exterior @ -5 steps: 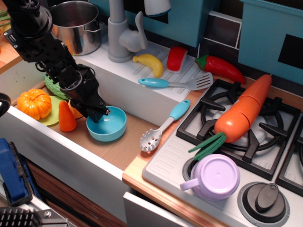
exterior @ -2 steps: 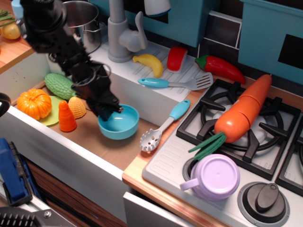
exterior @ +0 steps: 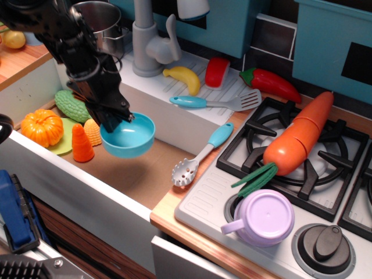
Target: Lift bowl
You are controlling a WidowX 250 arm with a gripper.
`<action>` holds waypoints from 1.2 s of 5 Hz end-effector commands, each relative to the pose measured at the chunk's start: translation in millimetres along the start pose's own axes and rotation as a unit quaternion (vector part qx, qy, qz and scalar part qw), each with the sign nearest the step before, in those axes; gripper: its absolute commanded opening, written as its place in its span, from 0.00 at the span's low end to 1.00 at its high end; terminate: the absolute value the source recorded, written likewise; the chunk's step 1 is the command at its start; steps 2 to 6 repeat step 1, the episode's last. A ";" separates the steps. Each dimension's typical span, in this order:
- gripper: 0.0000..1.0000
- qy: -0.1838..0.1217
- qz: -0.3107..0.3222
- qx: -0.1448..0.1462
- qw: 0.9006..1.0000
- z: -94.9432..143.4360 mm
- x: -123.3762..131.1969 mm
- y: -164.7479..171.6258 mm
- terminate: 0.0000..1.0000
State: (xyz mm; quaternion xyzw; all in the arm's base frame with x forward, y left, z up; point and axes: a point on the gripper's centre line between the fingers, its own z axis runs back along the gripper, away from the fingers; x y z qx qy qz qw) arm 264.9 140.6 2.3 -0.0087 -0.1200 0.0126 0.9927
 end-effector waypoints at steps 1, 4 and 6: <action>0.00 -0.025 -0.002 0.024 0.999 39.6 12.2 -2.0 1.00; 0.00 -0.025 -0.002 0.024 0.999 39.6 12.2 -2.0 1.00; 0.00 -0.025 -0.002 0.024 0.999 39.6 12.2 -2.0 1.00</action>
